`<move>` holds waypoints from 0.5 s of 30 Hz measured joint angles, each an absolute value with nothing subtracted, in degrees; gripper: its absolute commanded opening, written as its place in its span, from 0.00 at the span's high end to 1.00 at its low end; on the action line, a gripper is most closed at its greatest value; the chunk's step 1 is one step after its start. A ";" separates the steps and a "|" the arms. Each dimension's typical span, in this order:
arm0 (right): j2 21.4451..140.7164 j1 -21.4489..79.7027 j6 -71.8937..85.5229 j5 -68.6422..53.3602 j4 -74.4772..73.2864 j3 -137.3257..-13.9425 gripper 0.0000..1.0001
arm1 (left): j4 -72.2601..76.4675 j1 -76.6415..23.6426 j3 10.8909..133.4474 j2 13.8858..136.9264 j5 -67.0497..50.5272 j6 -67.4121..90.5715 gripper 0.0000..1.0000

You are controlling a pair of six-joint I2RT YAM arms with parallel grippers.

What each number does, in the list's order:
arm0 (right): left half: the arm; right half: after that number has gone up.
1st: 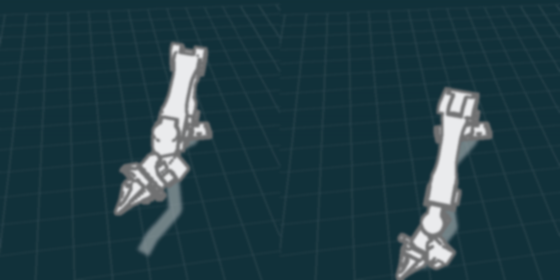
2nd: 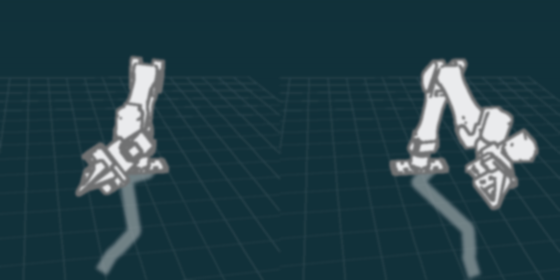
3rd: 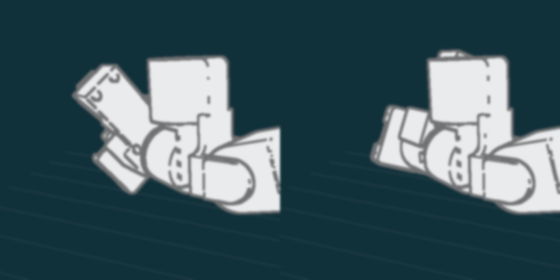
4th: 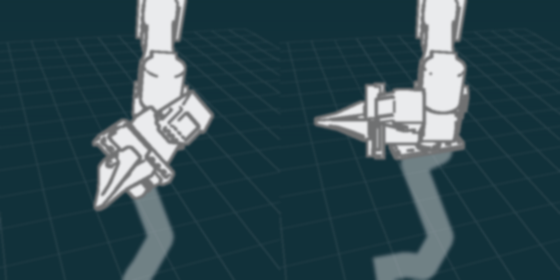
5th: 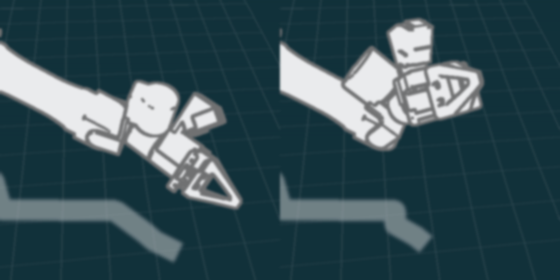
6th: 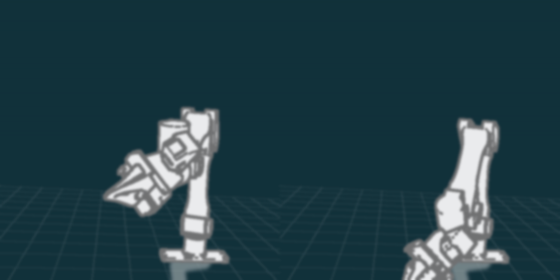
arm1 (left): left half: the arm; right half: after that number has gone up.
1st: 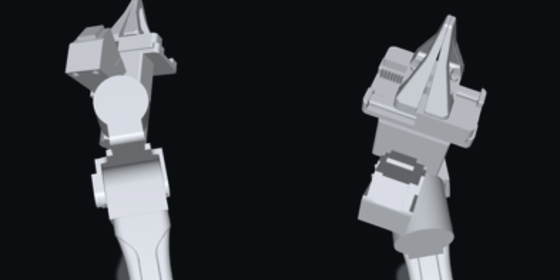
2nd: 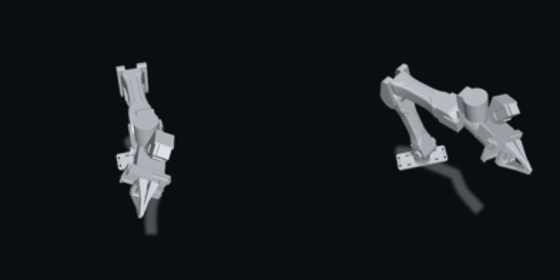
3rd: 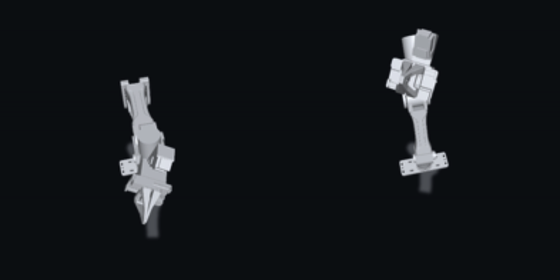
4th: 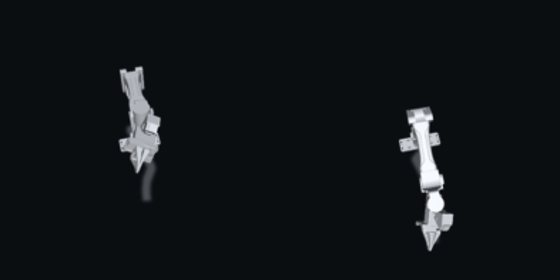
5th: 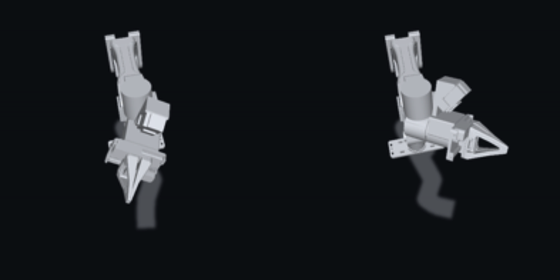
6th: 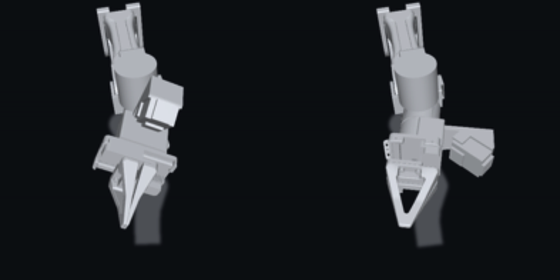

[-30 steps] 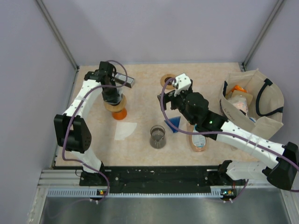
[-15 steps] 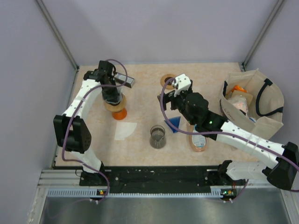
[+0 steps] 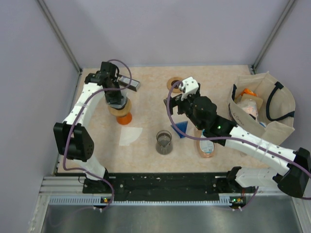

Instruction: Place the coffee filter in the dripper

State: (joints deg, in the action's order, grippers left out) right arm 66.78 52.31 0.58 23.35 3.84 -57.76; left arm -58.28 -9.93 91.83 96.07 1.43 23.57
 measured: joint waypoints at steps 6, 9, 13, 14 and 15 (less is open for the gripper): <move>66.78 52.31 0.58 23.38 3.86 -57.76 0.01 | -58.30 -9.93 91.83 95.98 1.56 23.55 1.00; 66.78 52.31 0.58 23.38 3.84 -57.76 0.01 | -58.28 -9.93 91.83 95.98 1.56 23.53 1.00; 66.78 52.31 0.58 23.38 3.84 -57.76 0.01 | -58.30 -9.93 92.27 95.35 1.34 23.51 0.97; 66.78 52.31 0.58 23.38 3.86 -57.76 0.01 | -58.33 -9.93 92.47 95.00 1.28 23.51 0.95; 66.78 52.31 0.58 23.38 3.86 -57.76 0.01 | -58.26 -9.93 92.77 94.37 1.08 23.46 0.94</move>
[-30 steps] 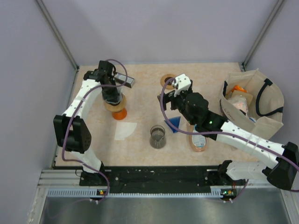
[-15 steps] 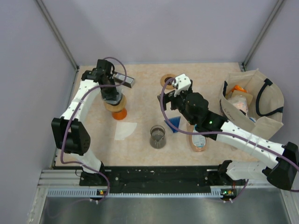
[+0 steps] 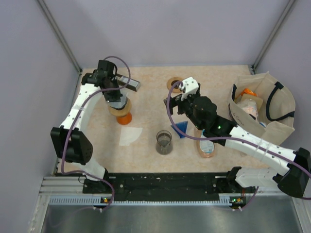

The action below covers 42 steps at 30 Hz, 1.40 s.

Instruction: Place the coffee filter in the dripper

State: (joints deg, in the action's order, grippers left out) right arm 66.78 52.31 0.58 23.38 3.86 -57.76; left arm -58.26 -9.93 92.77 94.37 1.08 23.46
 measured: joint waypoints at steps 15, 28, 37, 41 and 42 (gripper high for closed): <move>65.56 52.29 0.64 27.18 3.75 -57.39 0.01 | -52.49 -9.93 91.31 71.61 -1.87 23.66 0.01; 62.08 45.17 15.20 25.93 -6.76 -55.99 0.01 | -45.56 -9.93 69.43 40.62 0.10 27.42 0.01; 62.15 44.07 20.71 20.82 -14.98 -55.86 0.01 | -47.16 -9.93 56.84 35.42 0.71 31.42 0.01; 62.15 44.07 20.69 18.74 -16.10 -55.16 0.01 | -47.31 -9.93 51.53 34.41 -2.68 32.60 0.01; 62.15 44.07 20.71 18.63 -16.19 -54.68 0.01 | -47.33 -9.93 50.46 34.54 -3.66 32.93 0.01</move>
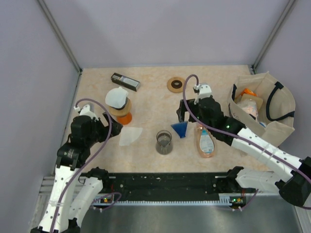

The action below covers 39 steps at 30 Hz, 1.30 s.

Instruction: Place the coffee filter in the dripper

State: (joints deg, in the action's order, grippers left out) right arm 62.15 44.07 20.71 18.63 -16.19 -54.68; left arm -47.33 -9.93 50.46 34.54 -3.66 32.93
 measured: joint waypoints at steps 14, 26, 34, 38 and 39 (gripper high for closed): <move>66.50 43.27 27.33 19.25 -23.70 -52.62 0.01 | -47.64 -9.98 41.78 34.17 -6.42 37.01 0.01; 67.48 39.27 28.47 20.73 -23.00 -52.64 0.01 | -46.76 -9.98 37.87 35.75 -6.44 39.05 0.01; 86.46 30.89 24.12 16.27 -18.41 -64.75 0.04 | -45.87 -9.98 35.92 35.77 -6.42 40.56 0.01; 99.29 27.79 21.52 14.81 -18.11 -76.86 0.09 | -45.32 -9.98 35.83 36.10 -5.78 40.75 0.01; 103.02 27.00 21.02 14.57 -18.48 -80.93 0.10 | -45.08 -9.98 35.83 36.25 -5.48 40.84 0.01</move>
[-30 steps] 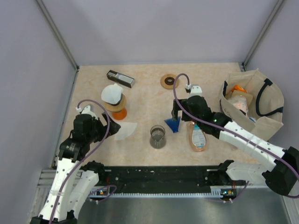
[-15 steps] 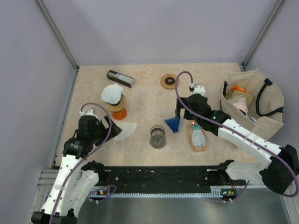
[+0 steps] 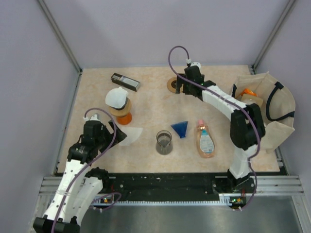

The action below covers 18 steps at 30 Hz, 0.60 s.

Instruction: Place the coffee filter in the dripper

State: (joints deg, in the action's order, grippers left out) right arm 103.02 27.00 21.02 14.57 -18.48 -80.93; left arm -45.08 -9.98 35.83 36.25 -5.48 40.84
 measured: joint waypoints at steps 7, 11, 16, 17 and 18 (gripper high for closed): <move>124.53 23.42 19.66 13.28 -22.04 -104.92 0.20 | -43.59 -9.98 35.83 37.36 -4.89 41.17 0.01; 131.44 22.92 21.10 13.13 -25.41 -113.03 0.27 | -43.24 -9.98 35.83 38.26 -4.89 41.50 0.01; 135.00 22.46 27.05 12.05 -26.72 -117.99 0.34 | -43.22 -9.98 35.83 39.94 -4.89 41.50 0.01; 135.37 22.37 28.32 12.12 -26.89 -118.58 0.35 | -43.20 -9.98 35.83 40.10 -4.86 41.50 0.01; 135.85 22.31 29.28 12.40 -27.11 -119.28 0.37 | -43.20 -9.98 35.86 40.29 -4.86 41.47 0.01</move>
State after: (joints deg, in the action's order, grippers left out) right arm 135.85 22.31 29.28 12.40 -27.11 -119.28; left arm -43.20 -9.98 35.86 40.29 -4.86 41.47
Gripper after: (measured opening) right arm 0.667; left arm 0.990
